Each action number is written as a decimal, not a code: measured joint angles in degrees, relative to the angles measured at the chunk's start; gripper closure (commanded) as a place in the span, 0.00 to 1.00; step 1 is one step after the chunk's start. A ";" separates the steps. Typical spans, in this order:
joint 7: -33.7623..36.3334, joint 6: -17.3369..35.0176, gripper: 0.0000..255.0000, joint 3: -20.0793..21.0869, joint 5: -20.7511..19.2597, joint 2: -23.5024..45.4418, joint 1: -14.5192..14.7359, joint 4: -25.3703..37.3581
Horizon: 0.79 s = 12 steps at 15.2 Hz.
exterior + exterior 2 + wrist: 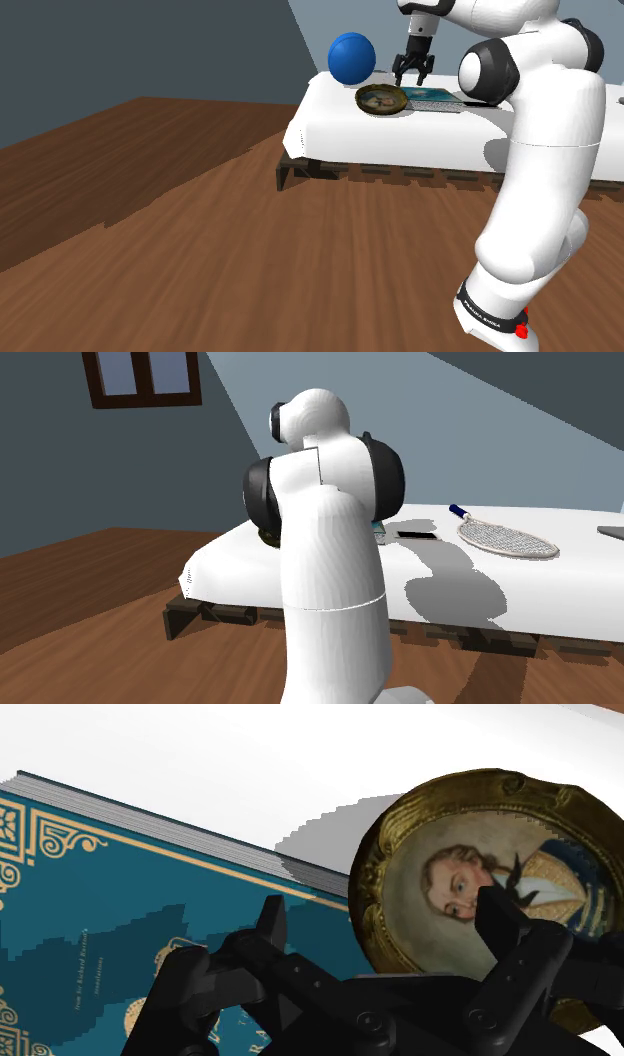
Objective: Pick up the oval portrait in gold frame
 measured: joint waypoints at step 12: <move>0.13 4.20 1.00 0.07 -0.90 -1.75 0.96 -5.77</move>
